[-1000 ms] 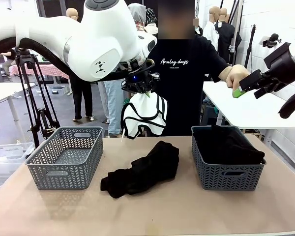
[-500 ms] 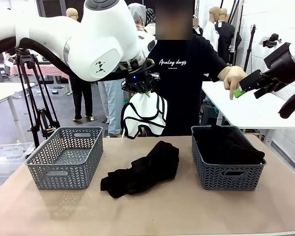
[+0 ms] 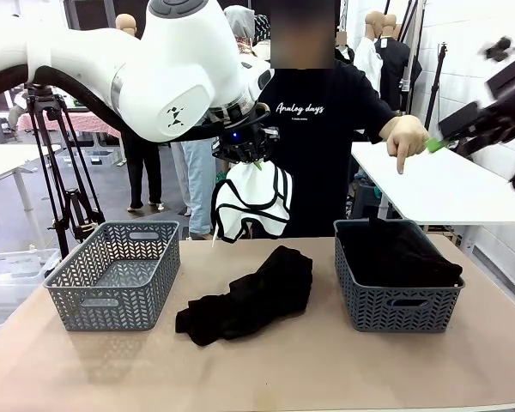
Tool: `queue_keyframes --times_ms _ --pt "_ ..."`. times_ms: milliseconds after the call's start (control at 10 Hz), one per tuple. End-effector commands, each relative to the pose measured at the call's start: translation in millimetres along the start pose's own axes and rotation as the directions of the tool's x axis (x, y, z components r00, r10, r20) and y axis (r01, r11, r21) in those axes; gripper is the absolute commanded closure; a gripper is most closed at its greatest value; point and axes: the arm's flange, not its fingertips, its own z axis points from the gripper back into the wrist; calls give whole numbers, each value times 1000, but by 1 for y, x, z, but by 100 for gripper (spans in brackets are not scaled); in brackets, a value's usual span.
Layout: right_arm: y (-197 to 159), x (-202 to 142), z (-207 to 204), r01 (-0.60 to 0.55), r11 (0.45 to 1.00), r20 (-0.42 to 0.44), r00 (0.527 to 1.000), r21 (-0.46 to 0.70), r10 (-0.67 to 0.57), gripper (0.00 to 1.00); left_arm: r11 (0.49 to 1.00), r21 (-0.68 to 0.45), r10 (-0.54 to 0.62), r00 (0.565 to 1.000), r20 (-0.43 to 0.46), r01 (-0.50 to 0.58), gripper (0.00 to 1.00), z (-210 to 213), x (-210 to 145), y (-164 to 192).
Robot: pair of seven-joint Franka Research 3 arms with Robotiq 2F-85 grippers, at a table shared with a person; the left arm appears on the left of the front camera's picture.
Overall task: Sort the tops and bottoms.
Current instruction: Sort the clothes according to human instructions.
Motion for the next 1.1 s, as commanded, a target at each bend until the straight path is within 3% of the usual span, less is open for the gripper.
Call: queue_keyframes --times_ms 0,100,400,500,600,1000 --pt "-25 -13 47 53 998 26 998 -28 -53 0 1000 6 -6 1000 -3 6 100 2 5 -2" --pt "-37 -21 66 75 996 5 997 -40 -75 0 1000 6 -6 1000 -3 6 100 2 5 -2" --pt "-52 -29 52 90 996 -55 995 22 -88 0 1000 -1 0 1000 0 0 100 0 0 0" --pt "-58 -26 34 79 984 -44 996 158 -73 0 1000 -23 -5 1000 -11 4 100 -2 3 -11" --pt "-54 -34 68 105 994 -16 994 -11 -106 0 998 -63 -19 999 -28 17 100 -5 7 -25" --pt "-54 -34 68 105 994 -16 994 -11 -106 0 972 -203 -123 992 3 121 100 0 21 -96"
